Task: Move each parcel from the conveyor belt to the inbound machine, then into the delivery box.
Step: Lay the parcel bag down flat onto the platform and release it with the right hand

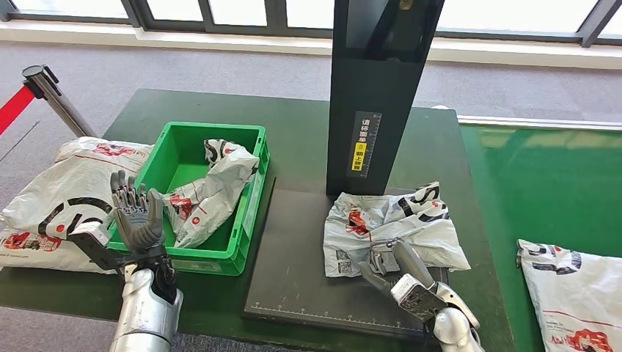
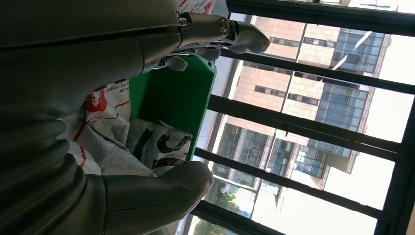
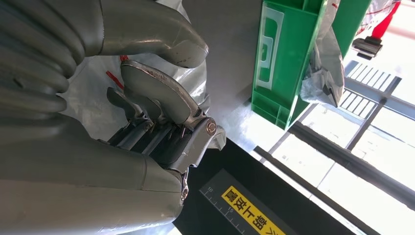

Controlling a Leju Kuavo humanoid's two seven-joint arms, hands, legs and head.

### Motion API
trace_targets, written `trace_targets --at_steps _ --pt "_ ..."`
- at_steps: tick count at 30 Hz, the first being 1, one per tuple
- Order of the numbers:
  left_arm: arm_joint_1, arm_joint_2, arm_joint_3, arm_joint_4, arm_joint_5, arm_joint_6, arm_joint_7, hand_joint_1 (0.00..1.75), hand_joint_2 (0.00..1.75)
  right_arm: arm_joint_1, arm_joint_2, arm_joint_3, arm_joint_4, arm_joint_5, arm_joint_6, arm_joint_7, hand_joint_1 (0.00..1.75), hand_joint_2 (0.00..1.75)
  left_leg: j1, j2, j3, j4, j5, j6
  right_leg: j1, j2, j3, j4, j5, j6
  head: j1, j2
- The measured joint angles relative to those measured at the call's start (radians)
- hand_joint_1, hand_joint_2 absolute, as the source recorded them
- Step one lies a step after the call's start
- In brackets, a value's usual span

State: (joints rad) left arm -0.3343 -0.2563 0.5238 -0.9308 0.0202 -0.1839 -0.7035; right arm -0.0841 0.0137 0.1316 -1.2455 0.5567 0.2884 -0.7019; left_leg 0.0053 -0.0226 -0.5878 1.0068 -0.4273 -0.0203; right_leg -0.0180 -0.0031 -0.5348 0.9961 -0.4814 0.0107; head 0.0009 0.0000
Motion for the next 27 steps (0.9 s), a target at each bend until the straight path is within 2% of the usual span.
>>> trace_targets --at_steps 27 --pt "0.0 0.001 0.0 0.001 0.0 0.0 0.0 0.0 1.75 0.0 -0.001 0.0 0.0 0.0 0.0 0.0 1.75 1.75 0.0 0.0 0.0 0.0 0.0 0.0 0.0 0.0 0.0 0.0 0.0 0.0 0.0 0.0"
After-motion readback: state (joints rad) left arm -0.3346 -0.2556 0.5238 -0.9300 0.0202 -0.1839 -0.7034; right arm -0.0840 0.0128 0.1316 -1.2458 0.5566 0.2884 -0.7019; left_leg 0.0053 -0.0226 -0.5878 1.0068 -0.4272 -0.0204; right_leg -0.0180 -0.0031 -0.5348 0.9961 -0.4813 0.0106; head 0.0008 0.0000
